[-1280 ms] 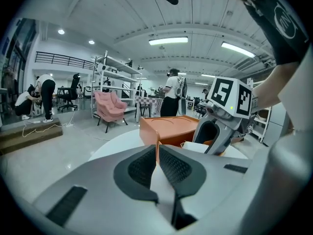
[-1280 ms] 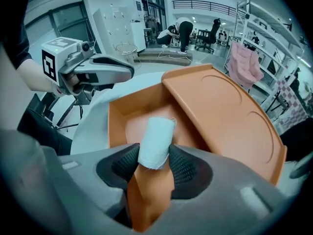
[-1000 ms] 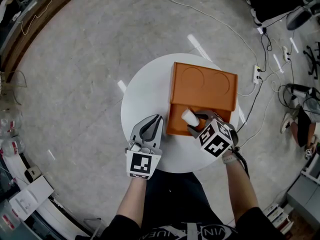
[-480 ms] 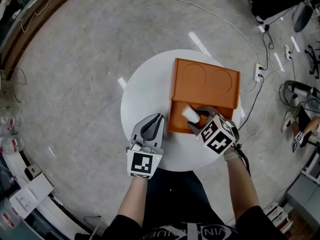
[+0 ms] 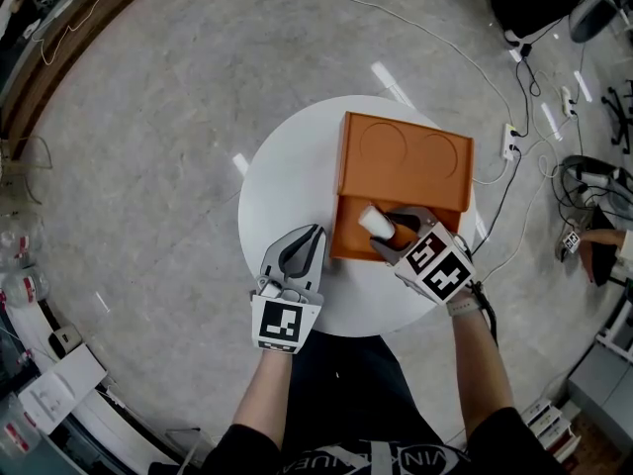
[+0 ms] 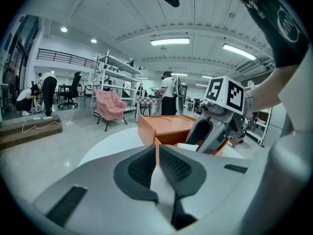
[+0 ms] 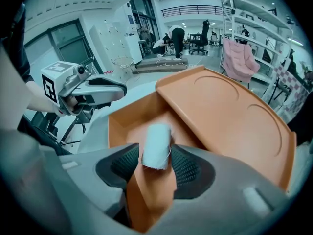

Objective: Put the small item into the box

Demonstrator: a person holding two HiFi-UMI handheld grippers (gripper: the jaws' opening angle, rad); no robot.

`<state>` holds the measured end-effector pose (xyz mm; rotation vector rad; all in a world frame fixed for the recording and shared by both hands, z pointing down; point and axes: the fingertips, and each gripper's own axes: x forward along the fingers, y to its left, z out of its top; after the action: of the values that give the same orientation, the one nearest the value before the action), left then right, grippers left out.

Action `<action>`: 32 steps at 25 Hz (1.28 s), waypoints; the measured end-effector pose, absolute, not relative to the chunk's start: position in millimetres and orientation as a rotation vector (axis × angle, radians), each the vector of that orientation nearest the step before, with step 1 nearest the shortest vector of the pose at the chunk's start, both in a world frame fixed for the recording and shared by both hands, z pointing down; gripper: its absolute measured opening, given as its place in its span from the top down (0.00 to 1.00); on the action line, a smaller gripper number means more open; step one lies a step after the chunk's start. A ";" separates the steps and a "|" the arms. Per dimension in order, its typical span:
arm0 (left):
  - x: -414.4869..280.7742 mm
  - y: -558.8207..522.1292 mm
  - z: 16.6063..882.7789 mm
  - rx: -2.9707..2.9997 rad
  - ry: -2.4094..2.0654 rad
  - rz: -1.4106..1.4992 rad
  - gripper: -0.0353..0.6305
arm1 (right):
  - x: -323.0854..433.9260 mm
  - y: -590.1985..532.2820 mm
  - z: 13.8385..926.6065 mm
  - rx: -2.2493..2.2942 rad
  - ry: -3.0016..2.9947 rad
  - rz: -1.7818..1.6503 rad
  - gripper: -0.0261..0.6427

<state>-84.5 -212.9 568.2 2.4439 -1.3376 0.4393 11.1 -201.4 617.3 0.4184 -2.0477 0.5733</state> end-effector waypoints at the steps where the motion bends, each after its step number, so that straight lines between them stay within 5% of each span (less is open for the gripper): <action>1: -84.2 -212.6 568.2 2.445 -1.335 0.440 0.91 | 10.9 -202.1 615.6 0.429 -2.055 0.583 0.67; 18: -64.4 -195.4 547.0 2.535 -1.276 0.433 0.91 | 17.4 -206.8 539.8 0.688 -2.404 0.781 0.62; 32: -57.5 -188.2 513.8 2.583 -1.276 0.388 0.91 | 48.4 -200.8 490.3 1.021 -2.565 0.836 0.80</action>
<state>-57.5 -188.2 513.8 2.5829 -1.2761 0.3884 48.4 -200.8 490.3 1.0207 -2.5653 0.8356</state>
